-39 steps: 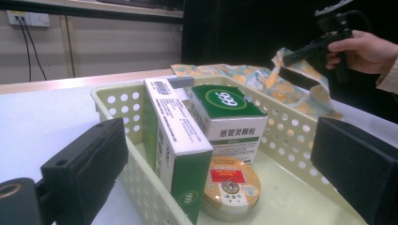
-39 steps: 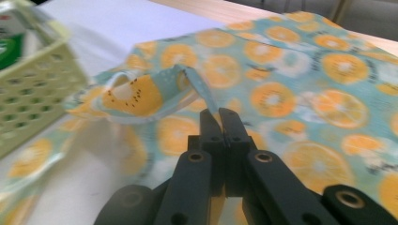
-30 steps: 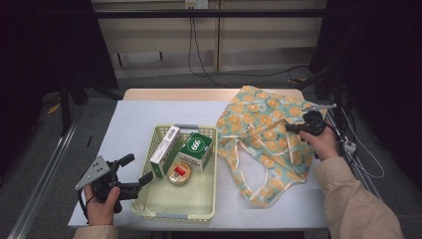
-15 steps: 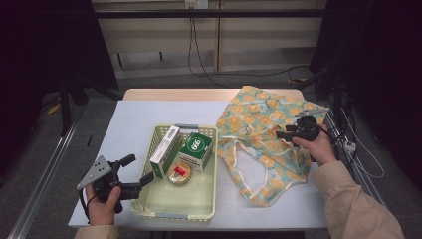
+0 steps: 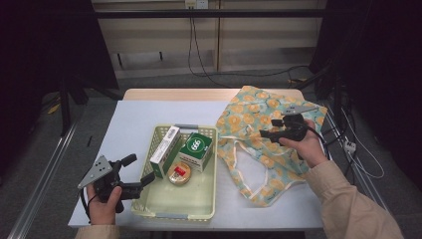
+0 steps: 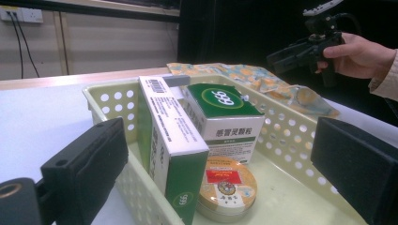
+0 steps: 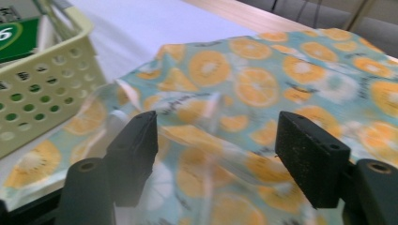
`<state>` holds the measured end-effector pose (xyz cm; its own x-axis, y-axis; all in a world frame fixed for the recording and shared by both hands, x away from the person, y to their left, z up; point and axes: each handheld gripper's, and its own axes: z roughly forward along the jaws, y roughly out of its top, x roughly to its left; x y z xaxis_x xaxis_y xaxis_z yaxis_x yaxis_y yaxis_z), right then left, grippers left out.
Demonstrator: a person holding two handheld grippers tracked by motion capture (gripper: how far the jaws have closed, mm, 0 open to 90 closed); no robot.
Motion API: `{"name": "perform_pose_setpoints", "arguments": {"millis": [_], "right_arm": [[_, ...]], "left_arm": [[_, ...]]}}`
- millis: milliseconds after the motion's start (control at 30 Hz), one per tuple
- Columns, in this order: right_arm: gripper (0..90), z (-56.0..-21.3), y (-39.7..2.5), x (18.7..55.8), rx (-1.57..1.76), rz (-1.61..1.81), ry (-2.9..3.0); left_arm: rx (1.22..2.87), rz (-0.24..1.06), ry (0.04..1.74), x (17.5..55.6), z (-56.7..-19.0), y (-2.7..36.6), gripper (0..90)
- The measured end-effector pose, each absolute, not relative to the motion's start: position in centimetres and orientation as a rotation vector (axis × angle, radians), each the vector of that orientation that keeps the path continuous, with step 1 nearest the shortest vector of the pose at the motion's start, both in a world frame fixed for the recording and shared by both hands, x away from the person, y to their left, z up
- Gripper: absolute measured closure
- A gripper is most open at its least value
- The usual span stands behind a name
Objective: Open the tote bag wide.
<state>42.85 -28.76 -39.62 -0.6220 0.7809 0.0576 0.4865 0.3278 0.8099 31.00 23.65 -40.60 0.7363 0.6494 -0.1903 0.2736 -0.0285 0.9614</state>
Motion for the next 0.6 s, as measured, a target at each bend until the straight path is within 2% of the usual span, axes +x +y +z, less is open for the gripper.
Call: {"name": "perform_pose_setpoints", "arguments": {"millis": [200,267,333,433,500,533,600], "right_arm": [[34.9,-41.5,-25.0,43.6,1.043,1.143,2.373],[40.3,-42.4,-24.0,44.1,1.013,1.066,2.408],[49.9,-43.3,-23.6,44.5,1.01,1.023,2.423],[74.9,-43.8,-23.7,44.9,1.002,0.976,2.415],[85.8,-43.6,-23.9,45.1,1.011,0.975,2.417],[89.9,-43.3,-24.0,45.3,0.996,0.989,2.421],[90.0,-42.6,-24.2,45.6,1.019,1.011,2.408]], "left_arm": [[1.612,0.345,0.761,31.1,-40.7,23.7,4.0],[1.61,0.347,0.761,31.1,-40.7,23.8,4.0],[1.608,0.342,0.762,31.1,-40.7,23.8,4.0],[1.604,0.343,0.764,31.1,-40.8,24.0,4.0],[1.596,0.342,0.766,31.1,-40.8,24.0,4.0],[1.599,0.345,0.77,31.1,-40.8,24.1,4.0],[1.592,0.343,0.772,31.1,-40.8,24.1,4.0]]}}
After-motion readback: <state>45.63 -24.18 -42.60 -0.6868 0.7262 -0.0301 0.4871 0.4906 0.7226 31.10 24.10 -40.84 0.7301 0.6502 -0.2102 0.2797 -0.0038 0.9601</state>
